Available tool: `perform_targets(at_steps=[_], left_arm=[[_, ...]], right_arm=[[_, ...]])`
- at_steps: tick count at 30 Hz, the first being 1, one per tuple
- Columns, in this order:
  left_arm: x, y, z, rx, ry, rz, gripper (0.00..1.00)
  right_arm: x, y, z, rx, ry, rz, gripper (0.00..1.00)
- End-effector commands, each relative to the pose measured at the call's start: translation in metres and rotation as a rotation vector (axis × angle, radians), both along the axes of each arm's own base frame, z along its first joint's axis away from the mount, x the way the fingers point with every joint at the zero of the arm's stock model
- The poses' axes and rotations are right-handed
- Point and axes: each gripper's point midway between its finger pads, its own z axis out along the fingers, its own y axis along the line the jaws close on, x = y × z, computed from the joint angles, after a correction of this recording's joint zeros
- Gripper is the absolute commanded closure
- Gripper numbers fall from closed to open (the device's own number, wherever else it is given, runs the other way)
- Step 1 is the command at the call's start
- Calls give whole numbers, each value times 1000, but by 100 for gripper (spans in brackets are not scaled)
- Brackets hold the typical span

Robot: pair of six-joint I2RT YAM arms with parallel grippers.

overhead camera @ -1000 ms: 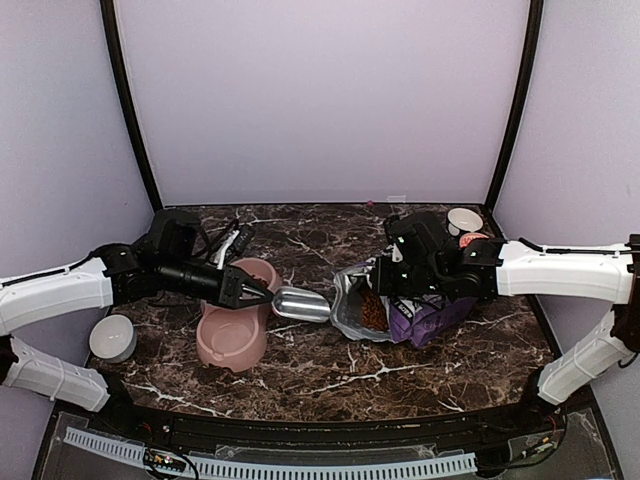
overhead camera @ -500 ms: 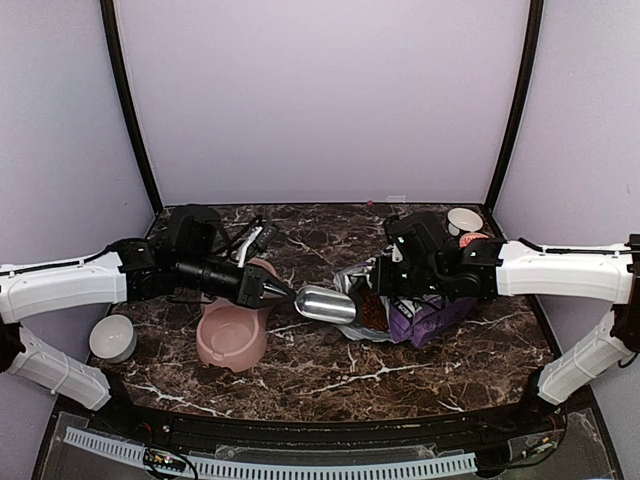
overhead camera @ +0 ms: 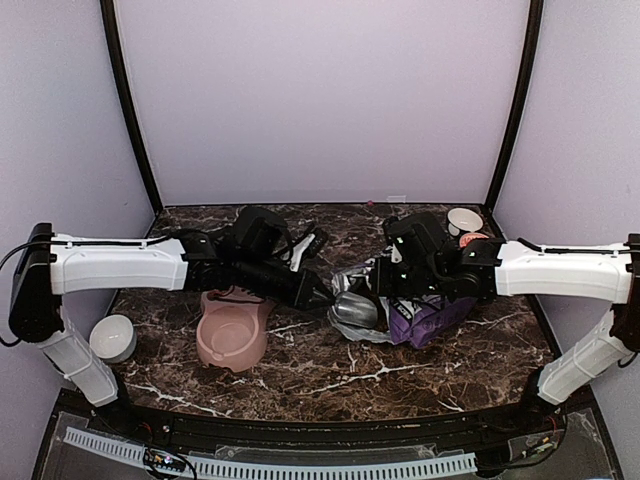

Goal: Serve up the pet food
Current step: Insert the spatula into the pet food bag.

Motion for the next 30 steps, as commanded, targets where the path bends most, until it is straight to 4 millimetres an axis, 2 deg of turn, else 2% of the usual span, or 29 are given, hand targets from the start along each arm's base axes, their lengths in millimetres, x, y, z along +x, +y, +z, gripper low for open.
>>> perform_targets(at_steps=[1,13,21,27,30], left_arm=[[19,-3,-6,92,-37,91,100],[23,-15,-62,165,68,121,100],[23,-18,-78,180,98,121,100],[25,-6,-85,240,80,145,100],[27,3,-87,272,62,168,100]], right_arm=[[14,-13,0,-9,-21,-70,100],[11,-9,-6,0,-11,-47,100],[10,-7,-8,7,-3,-39,100],[9,-1,-9,23,10,-20,100],[9,11,-7,49,25,10,100]])
